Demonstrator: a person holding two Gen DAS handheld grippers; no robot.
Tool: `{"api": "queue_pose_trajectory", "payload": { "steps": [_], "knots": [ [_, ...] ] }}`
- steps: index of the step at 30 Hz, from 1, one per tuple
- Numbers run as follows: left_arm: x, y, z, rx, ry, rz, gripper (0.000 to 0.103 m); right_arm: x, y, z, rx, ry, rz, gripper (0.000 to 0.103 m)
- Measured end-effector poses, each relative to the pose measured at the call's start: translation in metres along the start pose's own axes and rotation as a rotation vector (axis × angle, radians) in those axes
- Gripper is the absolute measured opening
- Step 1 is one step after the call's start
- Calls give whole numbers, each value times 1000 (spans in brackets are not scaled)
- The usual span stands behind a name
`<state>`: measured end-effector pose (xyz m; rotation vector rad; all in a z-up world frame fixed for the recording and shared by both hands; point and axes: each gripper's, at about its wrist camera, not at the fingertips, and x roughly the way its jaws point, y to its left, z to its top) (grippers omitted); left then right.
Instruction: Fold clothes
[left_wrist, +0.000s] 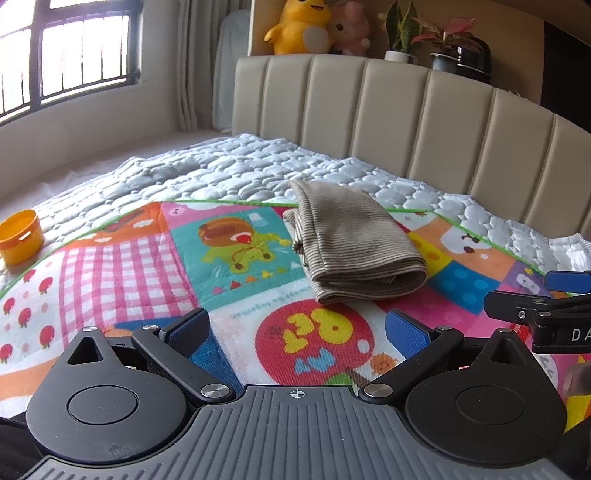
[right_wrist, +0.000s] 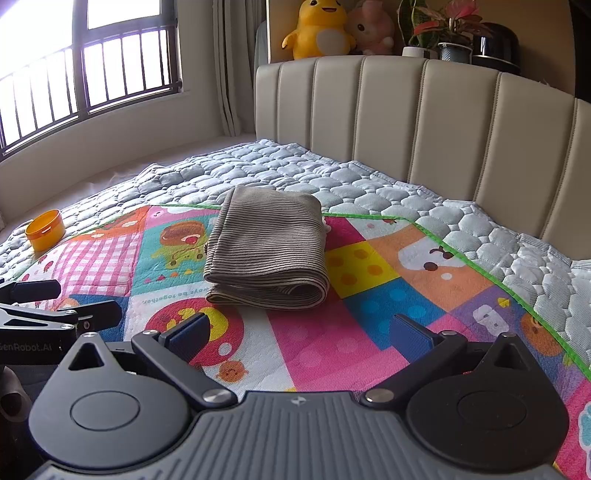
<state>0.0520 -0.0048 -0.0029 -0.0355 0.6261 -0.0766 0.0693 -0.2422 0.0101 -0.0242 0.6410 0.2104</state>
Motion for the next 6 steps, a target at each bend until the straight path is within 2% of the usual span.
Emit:
{"api": "queue_pose_trajectory", "payload": {
  "steps": [6],
  "knots": [
    [-3, 0, 1, -4, -30, 3, 103, 2, -2, 0, 5, 5, -3, 103]
  ]
}}
